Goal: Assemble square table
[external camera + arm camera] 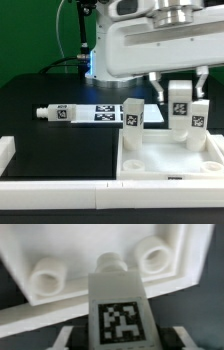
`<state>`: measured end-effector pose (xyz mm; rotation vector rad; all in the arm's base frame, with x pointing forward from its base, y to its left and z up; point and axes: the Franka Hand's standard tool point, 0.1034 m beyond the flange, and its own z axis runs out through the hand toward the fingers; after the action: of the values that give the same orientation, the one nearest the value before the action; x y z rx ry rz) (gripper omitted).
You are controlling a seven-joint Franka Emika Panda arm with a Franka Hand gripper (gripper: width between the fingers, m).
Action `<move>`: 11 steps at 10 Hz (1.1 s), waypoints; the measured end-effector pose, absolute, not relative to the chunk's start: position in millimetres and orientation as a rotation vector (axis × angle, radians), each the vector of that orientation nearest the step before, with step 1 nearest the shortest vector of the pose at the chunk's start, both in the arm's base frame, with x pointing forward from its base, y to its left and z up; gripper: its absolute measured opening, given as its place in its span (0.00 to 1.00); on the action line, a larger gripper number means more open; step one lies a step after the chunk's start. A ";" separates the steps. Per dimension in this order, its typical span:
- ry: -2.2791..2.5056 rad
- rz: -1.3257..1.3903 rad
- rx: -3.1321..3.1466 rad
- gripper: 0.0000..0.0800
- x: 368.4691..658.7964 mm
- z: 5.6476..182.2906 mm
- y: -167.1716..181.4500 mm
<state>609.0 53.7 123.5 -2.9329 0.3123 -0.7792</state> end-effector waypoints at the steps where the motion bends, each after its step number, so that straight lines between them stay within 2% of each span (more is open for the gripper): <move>1: 0.312 -0.807 -2.931 0.36 605.6 117.6 52.8; 4: 0.186 -0.808 -2.954 0.36 608.3 117.1 63.0; 6: 0.042 -0.851 -2.963 0.36 624.5 122.1 73.4; 7: -0.066 -0.854 -2.979 0.36 623.6 116.3 79.0; 11: -0.063 -0.849 -2.979 0.36 623.8 113.9 78.9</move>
Offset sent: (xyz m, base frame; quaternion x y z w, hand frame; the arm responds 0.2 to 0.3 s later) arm 0.0145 0.0122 0.0010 -0.0487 0.0472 -0.1829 0.9808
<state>623.8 78.9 113.9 -2.9788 -0.0630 -0.8487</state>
